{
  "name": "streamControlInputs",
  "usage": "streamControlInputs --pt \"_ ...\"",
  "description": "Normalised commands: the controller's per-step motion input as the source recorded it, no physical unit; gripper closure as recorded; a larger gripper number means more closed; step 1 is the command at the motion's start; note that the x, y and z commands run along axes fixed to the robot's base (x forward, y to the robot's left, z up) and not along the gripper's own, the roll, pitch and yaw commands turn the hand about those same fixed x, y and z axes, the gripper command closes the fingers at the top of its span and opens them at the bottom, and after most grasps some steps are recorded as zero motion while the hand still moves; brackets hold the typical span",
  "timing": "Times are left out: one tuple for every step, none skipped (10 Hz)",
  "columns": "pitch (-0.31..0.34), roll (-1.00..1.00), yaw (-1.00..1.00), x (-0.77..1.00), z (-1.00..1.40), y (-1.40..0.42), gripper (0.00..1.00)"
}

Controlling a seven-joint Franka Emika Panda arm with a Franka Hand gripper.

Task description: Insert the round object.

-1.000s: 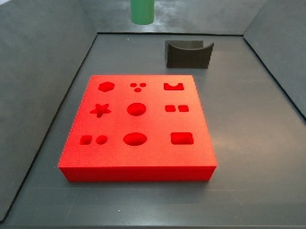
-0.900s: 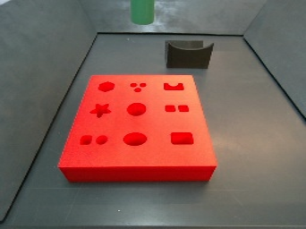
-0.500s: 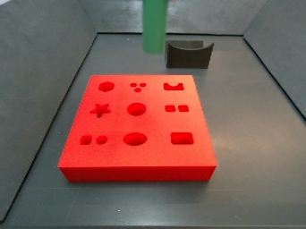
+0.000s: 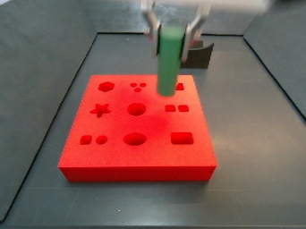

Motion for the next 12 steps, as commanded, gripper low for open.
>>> streamControlInputs --pt "0.011 0.00 -0.54 -0.61 -0.56 0.18 1.00" --pt "-0.021 0.00 -0.35 -0.54 -0.24 0.08 1.00" --pt "0.000 0.01 -0.09 -0.17 0.00 0.03 1.00" --pt "0.000 -0.01 0.00 0.00 0.00 0.01 1.00" --pt "0.000 -0.33 -0.07 0.09 0.00 0.28 1.00" --pt "0.000 -0.44 -0.07 0.07 0.00 0.31 1.00" --pt "-0.016 -0.50 -0.07 0.00 0.00 0.26 1.00" --pt "-0.020 -0.33 -0.01 0.00 0.00 0.13 1.00" --pt "-0.016 -0.21 0.00 0.00 0.00 0.01 1.00" --pt "-0.029 -0.09 0.00 -0.02 0.00 0.00 1.00" --pt "-0.051 0.00 0.00 -0.14 0.01 -0.01 1.00" --pt "-0.080 0.00 0.00 -0.23 0.00 0.00 1.00"
